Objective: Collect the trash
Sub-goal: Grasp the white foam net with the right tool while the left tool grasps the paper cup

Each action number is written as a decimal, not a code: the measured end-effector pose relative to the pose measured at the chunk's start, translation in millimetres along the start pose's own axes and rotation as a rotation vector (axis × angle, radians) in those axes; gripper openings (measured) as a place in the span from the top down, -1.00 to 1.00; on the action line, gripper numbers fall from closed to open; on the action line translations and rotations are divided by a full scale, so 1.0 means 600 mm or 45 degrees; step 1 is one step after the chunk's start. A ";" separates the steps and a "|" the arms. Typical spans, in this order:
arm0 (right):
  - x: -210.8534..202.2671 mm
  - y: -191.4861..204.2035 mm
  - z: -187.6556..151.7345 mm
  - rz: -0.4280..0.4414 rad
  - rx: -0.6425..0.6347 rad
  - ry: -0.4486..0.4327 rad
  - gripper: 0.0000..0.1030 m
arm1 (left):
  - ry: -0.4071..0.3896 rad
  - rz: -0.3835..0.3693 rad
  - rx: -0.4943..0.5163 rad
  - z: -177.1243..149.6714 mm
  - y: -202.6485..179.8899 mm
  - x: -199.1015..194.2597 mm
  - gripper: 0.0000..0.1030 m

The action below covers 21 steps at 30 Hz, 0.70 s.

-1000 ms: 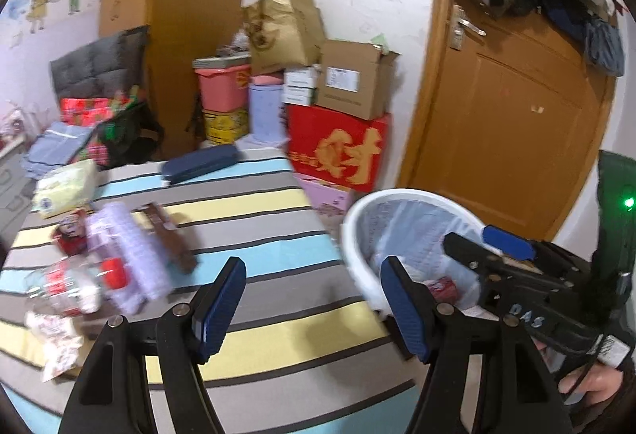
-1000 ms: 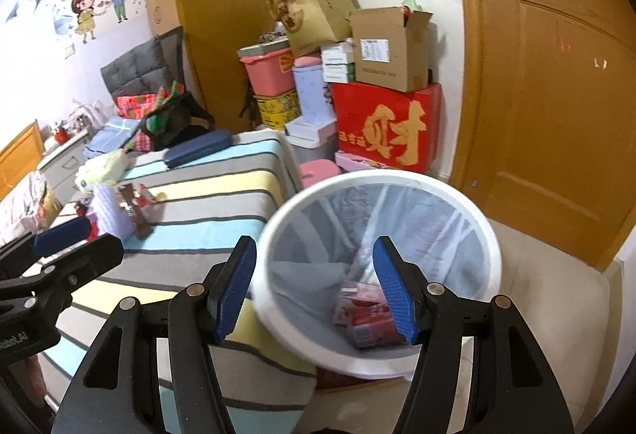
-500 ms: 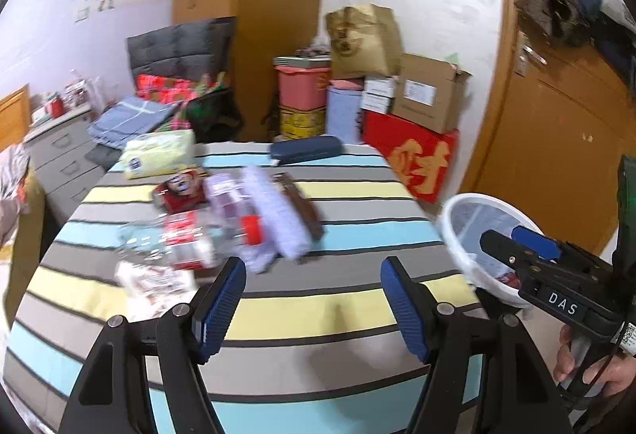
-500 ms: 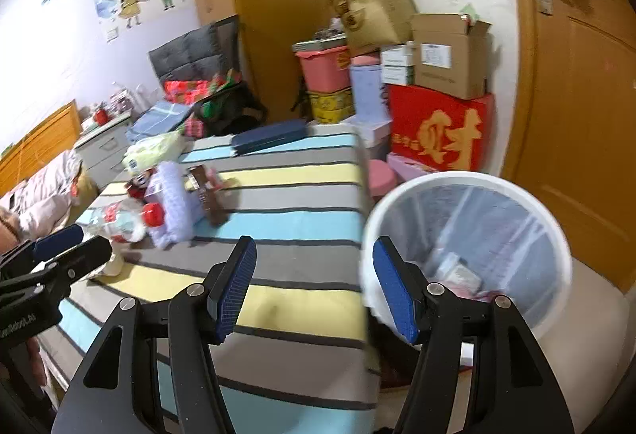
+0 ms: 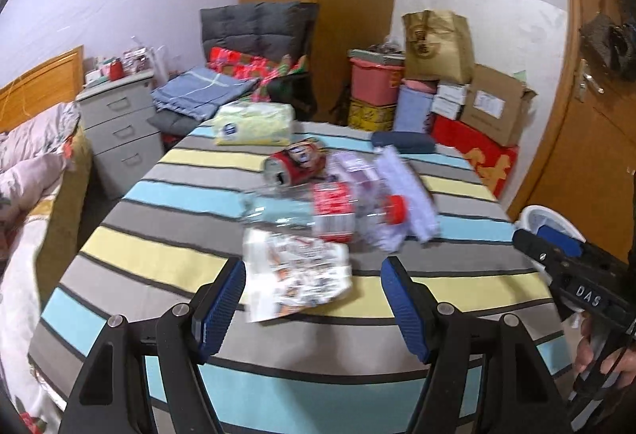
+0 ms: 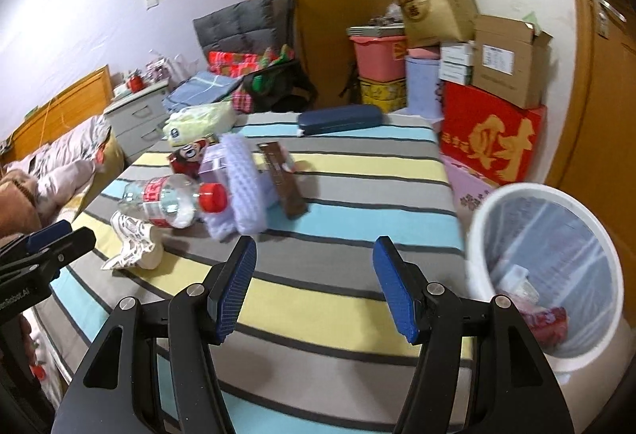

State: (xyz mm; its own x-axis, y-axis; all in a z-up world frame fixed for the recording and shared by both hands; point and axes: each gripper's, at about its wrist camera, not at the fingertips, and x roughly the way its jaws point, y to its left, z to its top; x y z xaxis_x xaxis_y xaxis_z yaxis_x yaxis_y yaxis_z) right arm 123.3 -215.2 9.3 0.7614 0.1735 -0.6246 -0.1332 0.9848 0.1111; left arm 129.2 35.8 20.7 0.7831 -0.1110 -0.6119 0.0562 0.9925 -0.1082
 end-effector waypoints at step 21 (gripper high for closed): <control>0.113 0.064 0.046 0.076 -0.085 0.109 -0.22 | 0.170 -0.091 0.018 0.023 0.073 0.127 -0.41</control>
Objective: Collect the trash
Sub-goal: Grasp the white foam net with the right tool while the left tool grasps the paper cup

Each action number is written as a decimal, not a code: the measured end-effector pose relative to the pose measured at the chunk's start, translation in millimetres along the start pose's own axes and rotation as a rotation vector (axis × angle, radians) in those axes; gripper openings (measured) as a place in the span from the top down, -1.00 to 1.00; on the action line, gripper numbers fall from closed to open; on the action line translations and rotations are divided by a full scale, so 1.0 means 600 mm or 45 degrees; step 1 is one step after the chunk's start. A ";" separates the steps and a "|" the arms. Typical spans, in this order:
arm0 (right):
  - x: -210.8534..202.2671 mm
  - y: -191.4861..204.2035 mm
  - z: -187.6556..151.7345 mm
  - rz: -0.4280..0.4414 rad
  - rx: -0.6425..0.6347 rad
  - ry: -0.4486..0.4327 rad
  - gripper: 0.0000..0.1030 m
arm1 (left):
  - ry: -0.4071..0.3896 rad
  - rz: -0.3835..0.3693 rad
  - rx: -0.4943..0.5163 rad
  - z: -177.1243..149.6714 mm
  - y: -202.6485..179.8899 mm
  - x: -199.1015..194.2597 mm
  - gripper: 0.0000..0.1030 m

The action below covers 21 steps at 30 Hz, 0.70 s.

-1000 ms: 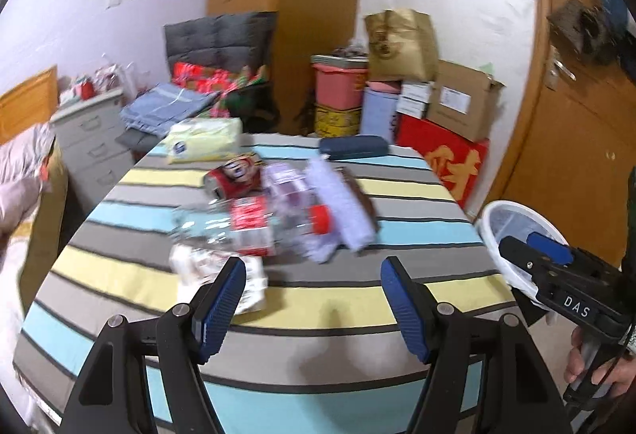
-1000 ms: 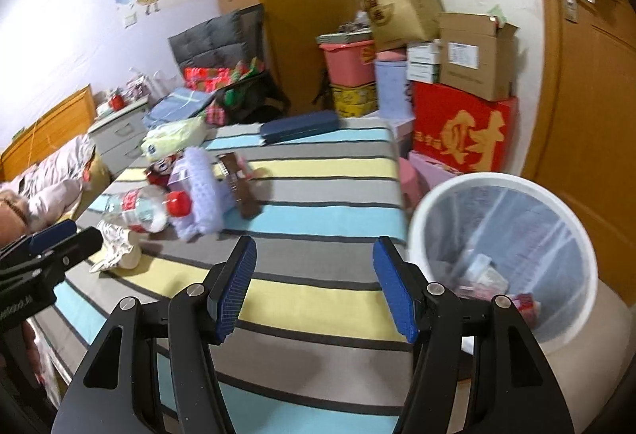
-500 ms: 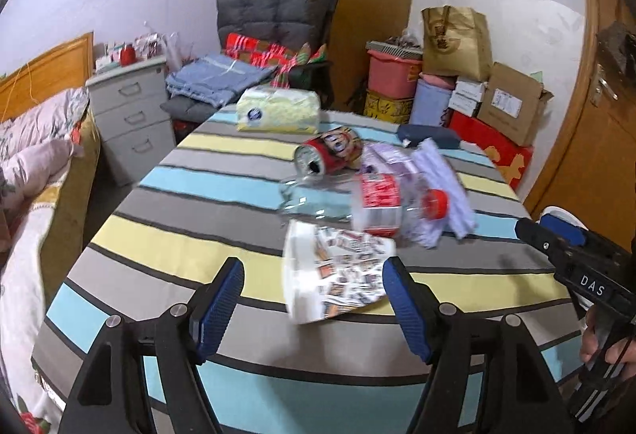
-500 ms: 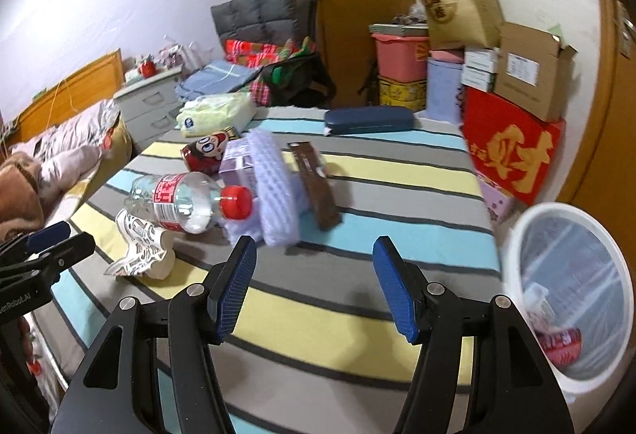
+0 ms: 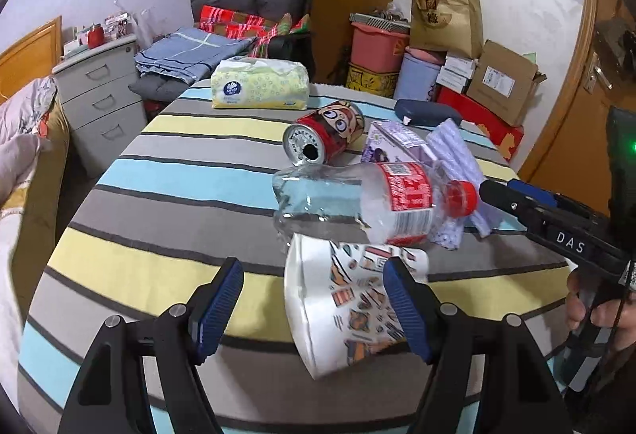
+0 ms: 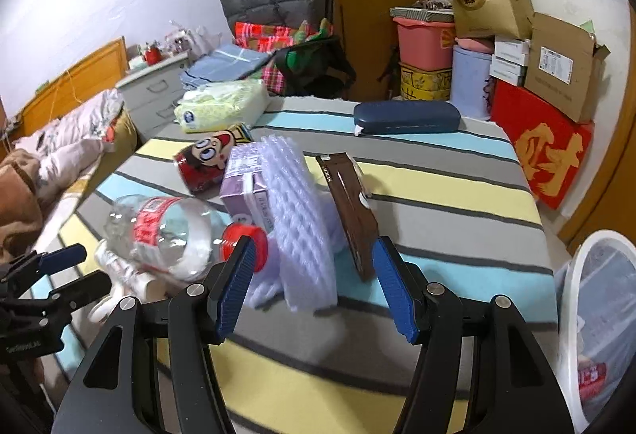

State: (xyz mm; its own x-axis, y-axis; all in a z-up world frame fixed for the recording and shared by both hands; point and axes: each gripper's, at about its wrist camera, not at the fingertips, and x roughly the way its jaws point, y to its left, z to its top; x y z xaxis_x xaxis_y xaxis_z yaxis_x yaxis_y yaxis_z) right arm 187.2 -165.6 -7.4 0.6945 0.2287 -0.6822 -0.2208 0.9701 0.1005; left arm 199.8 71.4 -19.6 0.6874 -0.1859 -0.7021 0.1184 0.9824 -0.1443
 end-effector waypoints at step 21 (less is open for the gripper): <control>0.019 -0.005 0.003 0.091 -0.014 0.071 0.45 | 0.107 -0.165 0.047 -0.008 -0.033 0.037 -0.32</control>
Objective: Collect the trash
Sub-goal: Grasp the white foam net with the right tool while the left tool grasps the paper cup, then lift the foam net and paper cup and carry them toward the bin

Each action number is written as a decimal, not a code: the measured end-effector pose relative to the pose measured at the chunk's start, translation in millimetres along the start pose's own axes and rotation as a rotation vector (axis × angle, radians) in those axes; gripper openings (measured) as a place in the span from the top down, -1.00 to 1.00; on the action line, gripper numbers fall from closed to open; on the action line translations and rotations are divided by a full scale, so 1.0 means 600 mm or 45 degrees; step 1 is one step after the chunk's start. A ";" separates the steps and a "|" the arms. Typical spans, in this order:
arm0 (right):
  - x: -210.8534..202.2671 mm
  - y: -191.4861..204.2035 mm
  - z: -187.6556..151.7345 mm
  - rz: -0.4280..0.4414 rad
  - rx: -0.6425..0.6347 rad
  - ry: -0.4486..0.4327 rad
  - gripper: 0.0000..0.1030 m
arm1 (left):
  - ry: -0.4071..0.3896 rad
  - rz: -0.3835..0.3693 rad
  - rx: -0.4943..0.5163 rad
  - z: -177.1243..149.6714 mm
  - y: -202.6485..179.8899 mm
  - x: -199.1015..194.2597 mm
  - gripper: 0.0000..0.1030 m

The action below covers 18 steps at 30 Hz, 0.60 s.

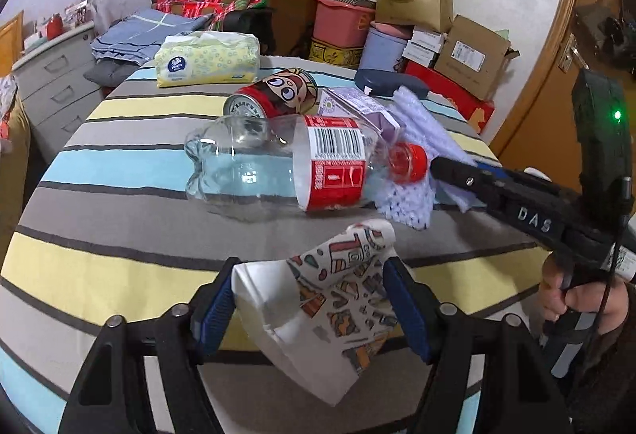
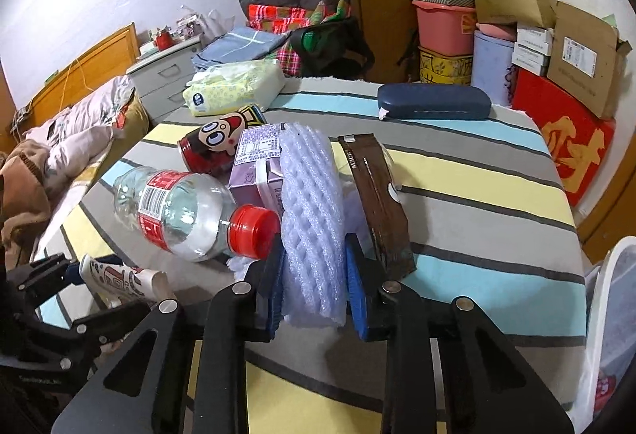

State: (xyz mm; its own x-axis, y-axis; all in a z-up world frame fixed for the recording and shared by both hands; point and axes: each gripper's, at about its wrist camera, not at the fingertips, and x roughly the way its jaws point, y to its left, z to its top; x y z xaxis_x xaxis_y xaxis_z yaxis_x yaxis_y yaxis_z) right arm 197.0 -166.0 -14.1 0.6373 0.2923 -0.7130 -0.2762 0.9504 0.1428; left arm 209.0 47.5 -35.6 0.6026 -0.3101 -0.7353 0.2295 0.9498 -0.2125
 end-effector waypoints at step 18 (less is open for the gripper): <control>-0.046 -0.024 -0.023 0.006 0.108 -0.087 0.47 | 0.025 -0.086 -0.022 -0.030 -0.065 0.005 0.42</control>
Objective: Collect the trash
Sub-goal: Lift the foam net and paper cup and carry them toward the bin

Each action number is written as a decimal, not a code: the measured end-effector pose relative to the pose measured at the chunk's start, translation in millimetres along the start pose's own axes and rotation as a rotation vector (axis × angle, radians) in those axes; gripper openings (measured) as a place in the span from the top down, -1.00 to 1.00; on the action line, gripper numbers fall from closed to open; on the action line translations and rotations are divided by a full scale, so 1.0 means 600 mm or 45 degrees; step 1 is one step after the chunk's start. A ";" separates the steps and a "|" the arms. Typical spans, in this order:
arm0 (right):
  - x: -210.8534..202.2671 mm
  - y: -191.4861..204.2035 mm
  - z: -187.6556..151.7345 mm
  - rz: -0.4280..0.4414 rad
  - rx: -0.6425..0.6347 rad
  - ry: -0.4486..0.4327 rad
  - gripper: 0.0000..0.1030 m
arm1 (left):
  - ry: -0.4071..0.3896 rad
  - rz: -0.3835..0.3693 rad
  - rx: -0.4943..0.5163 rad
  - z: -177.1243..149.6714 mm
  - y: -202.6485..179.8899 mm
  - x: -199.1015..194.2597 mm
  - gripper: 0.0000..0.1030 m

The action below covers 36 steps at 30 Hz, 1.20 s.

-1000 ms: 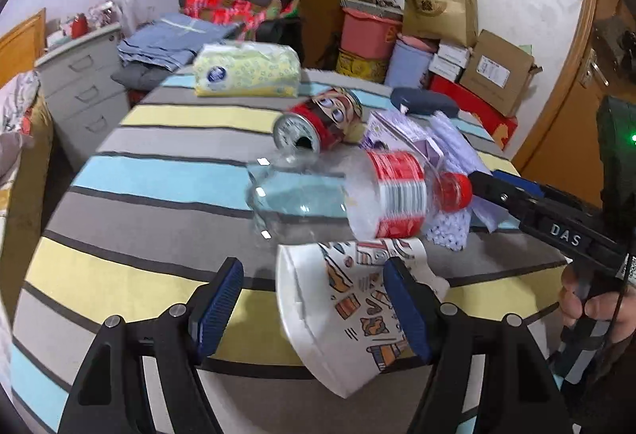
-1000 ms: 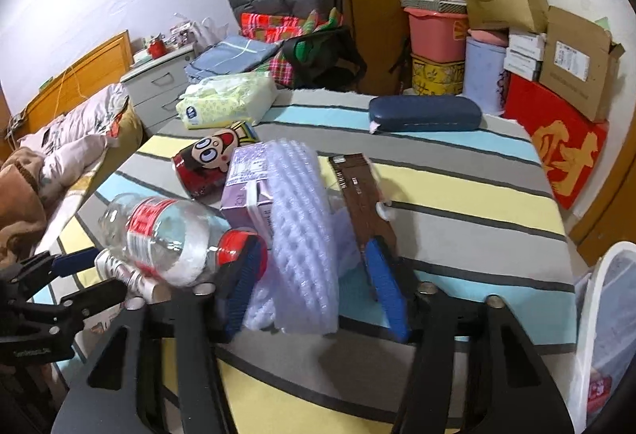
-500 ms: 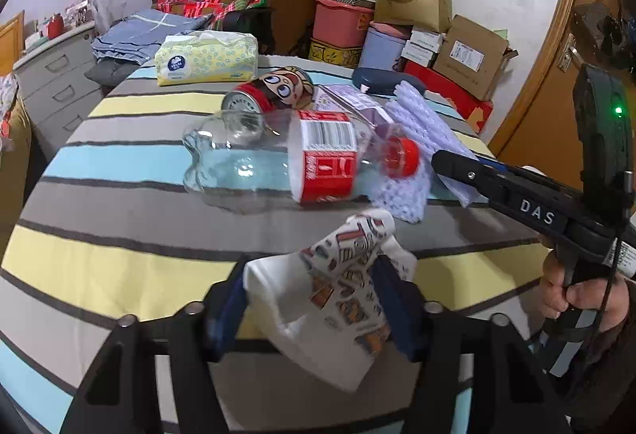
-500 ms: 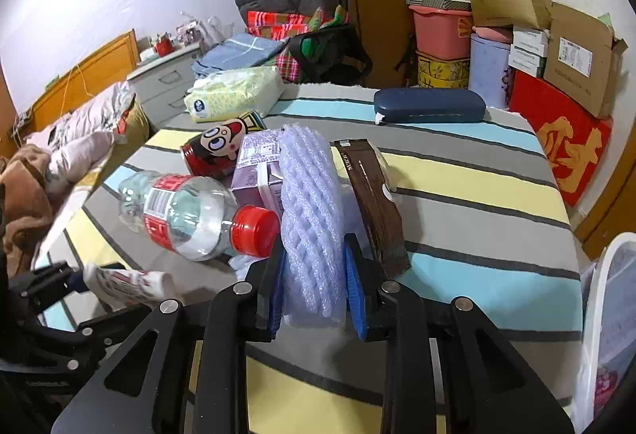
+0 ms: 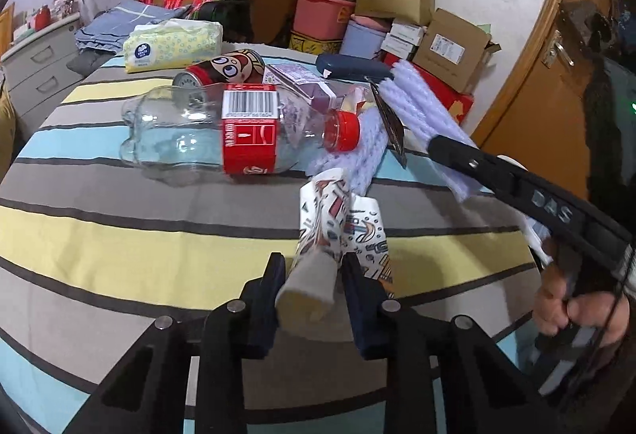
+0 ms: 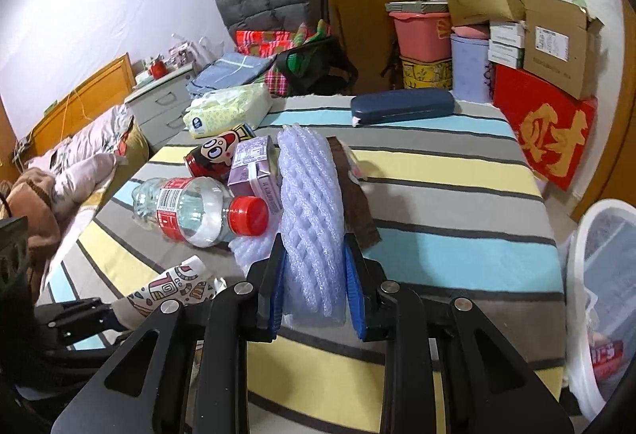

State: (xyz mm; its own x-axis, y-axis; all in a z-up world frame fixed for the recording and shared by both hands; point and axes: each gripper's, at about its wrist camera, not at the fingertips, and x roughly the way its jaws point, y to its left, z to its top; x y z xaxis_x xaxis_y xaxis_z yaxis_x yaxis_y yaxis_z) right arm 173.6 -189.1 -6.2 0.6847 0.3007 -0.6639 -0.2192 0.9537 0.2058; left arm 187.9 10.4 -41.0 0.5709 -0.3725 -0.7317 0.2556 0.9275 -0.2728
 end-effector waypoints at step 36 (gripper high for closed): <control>-0.143 -0.109 -0.035 -0.149 0.143 -0.198 0.47 | -0.196 -0.024 0.247 0.041 -0.233 -0.062 0.58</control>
State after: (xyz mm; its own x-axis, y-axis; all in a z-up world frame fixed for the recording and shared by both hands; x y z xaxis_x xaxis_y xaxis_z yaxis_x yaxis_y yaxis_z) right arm 114.3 -277.2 22.2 0.8019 0.1768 -0.5707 -0.0592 0.9740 0.2185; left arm 150.3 -106.3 39.6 0.6729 -0.4035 -0.6199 0.4036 0.9027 -0.1494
